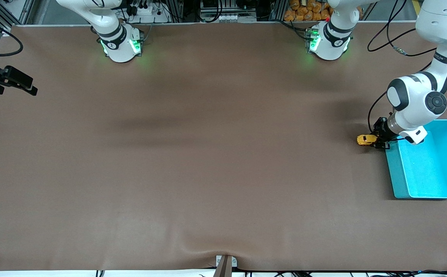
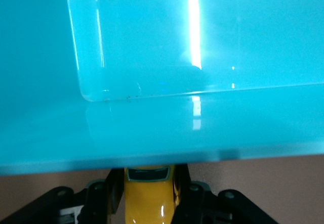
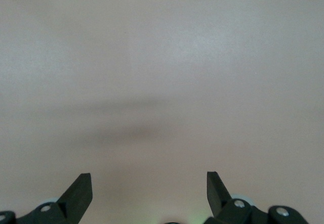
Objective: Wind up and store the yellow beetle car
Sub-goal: 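Close the left gripper on the yellow car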
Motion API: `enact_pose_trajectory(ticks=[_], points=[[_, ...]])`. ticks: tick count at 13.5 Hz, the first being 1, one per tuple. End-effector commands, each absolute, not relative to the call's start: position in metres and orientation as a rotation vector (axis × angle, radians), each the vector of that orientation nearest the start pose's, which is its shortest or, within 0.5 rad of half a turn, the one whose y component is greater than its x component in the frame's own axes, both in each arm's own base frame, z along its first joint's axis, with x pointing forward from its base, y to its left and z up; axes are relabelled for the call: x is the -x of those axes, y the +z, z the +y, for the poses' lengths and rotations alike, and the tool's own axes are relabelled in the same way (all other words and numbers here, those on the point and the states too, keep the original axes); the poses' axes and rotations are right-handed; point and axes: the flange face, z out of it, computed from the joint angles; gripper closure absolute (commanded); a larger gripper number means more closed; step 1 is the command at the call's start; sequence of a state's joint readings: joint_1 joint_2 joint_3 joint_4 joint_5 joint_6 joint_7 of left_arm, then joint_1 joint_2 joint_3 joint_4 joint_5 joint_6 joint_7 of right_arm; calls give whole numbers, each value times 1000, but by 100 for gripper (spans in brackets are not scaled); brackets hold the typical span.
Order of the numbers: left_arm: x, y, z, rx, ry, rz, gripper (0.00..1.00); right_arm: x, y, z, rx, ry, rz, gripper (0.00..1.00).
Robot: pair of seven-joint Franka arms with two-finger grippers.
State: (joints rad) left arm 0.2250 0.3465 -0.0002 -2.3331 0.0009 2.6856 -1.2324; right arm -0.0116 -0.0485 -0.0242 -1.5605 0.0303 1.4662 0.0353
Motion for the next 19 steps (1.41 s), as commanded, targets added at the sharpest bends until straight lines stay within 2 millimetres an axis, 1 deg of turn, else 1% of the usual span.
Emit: enact_pose_trajectory(ticks=[1,2,4,5,8,9,10,11,13,15,17,18,19], points=[[-509,206,105,2416,-49,-2038,100,-530,650,-20,3108,76,129,0],[-513,213,96,2444,-51,-2008,100,-530,650,-20,3108,76,129,0],[-531,236,69,2513,-60,-1938,100,-530,650,-19,3109,74,127,0],[-544,252,64,2541,-67,-1899,100,-530,650,-19,3109,72,127,0],[-582,299,63,2603,-90,-1790,100,-530,650,-19,3107,72,127,0],[-591,315,64,2630,-104,-1755,100,-530,650,-19,3107,74,127,0],[-597,326,67,2660,-99,-1701,100,-530,650,-19,3107,72,127,0],[-600,332,70,2688,-93,-1648,100,-530,651,-19,3107,69,129,0],[-604,338,77,2746,-111,-1547,100,-531,651,-19,3107,67,127,0],[-613,352,98,2800,-163,-1453,100,-531,651,-19,3107,67,127,0],[-620,355,108,2844,-185,-1362,100,-531,651,-19,3107,67,127,0],[-622,357,116,2863,-195,-1316,100,-531,651,-18,3107,67,124,0],[-622,351,121,2892,-181,-1237,100,-531,651,-17,3108,67,122,0]])
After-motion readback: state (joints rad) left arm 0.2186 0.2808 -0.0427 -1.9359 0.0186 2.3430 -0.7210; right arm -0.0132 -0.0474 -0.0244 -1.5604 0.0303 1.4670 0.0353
